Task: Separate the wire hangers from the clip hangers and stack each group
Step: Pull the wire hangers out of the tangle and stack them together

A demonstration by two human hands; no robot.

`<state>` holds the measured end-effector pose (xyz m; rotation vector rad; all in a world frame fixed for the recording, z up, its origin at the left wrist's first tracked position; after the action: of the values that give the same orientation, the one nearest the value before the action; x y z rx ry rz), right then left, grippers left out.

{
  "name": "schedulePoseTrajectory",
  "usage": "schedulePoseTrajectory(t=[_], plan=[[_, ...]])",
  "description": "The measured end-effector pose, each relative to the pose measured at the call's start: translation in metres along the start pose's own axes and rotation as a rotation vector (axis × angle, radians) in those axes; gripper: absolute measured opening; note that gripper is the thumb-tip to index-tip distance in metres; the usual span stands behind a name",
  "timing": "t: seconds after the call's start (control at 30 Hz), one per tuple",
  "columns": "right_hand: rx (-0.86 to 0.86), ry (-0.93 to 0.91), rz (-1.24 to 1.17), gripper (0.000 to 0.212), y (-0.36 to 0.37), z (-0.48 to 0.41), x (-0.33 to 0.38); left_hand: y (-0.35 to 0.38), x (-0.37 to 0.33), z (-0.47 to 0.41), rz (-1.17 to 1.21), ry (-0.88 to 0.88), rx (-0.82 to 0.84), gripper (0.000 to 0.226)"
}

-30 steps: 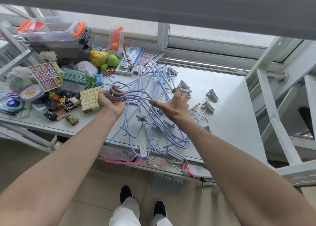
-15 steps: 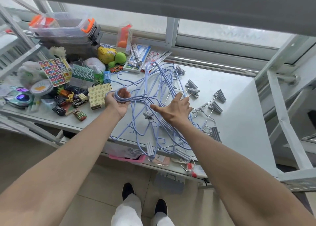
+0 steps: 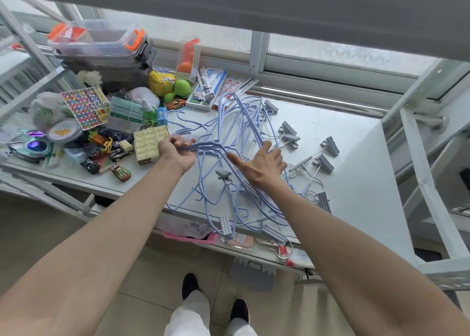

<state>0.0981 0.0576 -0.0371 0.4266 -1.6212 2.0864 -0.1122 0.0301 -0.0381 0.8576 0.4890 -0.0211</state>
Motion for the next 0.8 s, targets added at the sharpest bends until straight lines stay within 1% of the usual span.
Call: schedulePoseTrajectory(t=[0.03,0.1,0.17,0.2,0.23,0.27,0.33,0.43,0.47,0.5,0.57,0.63,0.67,0.73,0.8], plan=[[-0.018,0.022,-0.059,0.104,-0.001,-0.002,-0.002,0.0,-0.005,0.0,0.017,0.005,0.008,0.043],[-0.113,0.09,-0.155,0.075,-0.008,-0.009,-0.013,0.008,-0.011,-0.001,0.032,0.012,0.022,0.043],[-0.192,0.11,-0.126,0.05,-0.015,-0.016,-0.019,0.015,-0.027,0.0,0.048,0.06,0.042,0.042],[-0.204,0.131,-0.08,0.043,-0.019,-0.02,-0.026,0.019,-0.031,-0.001,0.058,0.06,0.057,0.042],[-0.186,0.156,-0.03,0.043,-0.021,-0.023,-0.032,0.021,-0.034,-0.003,0.065,0.053,0.074,0.042],[-0.14,0.182,0.016,0.047,-0.021,-0.025,-0.039,0.021,-0.038,-0.003,0.066,0.052,0.091,0.042],[-0.043,0.214,0.084,0.066,-0.022,-0.024,-0.05,0.019,-0.046,-0.001,0.075,0.066,0.11,0.04],[-0.012,0.167,0.13,0.094,-0.021,-0.017,-0.047,0.01,-0.065,0.002,0.148,0.123,0.115,0.024],[-0.003,0.147,0.137,0.102,-0.019,-0.015,-0.044,0.006,-0.072,0.002,0.181,0.136,0.113,0.022],[0.01,0.133,0.138,0.108,-0.017,-0.013,-0.041,0.001,-0.078,0.002,0.212,0.14,0.11,0.023],[0.031,0.113,0.124,0.119,-0.011,-0.011,-0.035,-0.01,-0.09,-0.001,0.248,0.139,0.091,0.037],[0.046,0.096,0.12,0.128,-0.007,-0.012,-0.03,-0.02,-0.1,-0.003,0.255,0.144,0.064,0.054],[0.056,0.09,0.123,0.131,-0.004,-0.013,-0.028,-0.023,-0.105,-0.002,0.256,0.149,0.055,0.057],[0.074,0.095,0.121,0.134,-0.001,-0.015,-0.025,-0.03,-0.113,0.0,0.275,0.163,0.039,0.05],[0.064,0.119,0.088,0.129,0.001,-0.018,-0.024,-0.038,-0.12,0.003,0.294,0.18,0.025,0.037]])
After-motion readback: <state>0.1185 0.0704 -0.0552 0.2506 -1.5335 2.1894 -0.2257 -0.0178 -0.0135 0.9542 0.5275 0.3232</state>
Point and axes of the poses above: each hand's wrist, its own z-axis away from the middle knuckle, its own y-axis out of the palm, x = y × z, the point moved 5 cm from there along -z, towards the middle knuckle, and after that the axes turned 5 degrees about y, right-handed, at the moved point
